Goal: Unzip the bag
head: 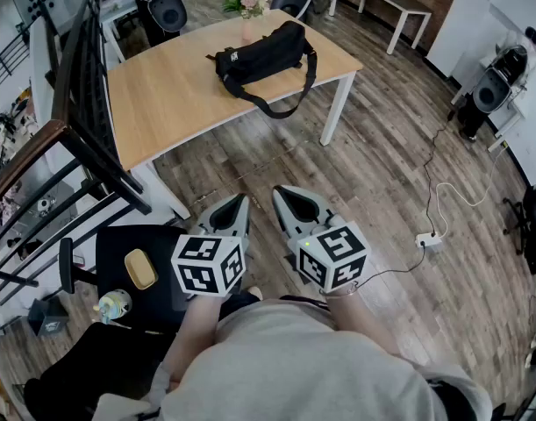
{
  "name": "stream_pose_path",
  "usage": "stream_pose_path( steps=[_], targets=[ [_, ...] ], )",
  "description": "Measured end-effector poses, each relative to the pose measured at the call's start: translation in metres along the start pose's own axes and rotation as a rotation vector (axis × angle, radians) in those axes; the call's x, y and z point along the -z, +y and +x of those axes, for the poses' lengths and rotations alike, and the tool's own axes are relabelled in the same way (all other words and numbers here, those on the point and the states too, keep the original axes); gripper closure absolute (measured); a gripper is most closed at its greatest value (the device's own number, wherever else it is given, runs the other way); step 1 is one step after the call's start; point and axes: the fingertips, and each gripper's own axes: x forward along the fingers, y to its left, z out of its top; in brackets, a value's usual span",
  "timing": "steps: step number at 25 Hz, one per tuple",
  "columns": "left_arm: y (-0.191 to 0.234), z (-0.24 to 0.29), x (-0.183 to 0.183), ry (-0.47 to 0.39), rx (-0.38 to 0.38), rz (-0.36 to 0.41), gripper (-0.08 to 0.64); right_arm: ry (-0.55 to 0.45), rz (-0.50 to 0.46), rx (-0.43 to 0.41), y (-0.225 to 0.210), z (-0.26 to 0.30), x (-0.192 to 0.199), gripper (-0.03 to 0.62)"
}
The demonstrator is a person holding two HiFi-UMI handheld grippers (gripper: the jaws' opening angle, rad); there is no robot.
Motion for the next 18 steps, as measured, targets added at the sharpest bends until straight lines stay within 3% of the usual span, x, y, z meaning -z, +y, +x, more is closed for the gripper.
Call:
stream_pose_path(
  steps=[9,18],
  targets=[
    [0.010,0.008,0.005,0.028,0.033,0.018,0.540,0.025,0.002,0.019,0.004,0.012,0.009,0.589],
    [0.021,0.002,0.003,-0.031,0.120,-0.008,0.540,0.002,0.057,0.044,0.007,0.024,0.018,0.588]
  ],
)
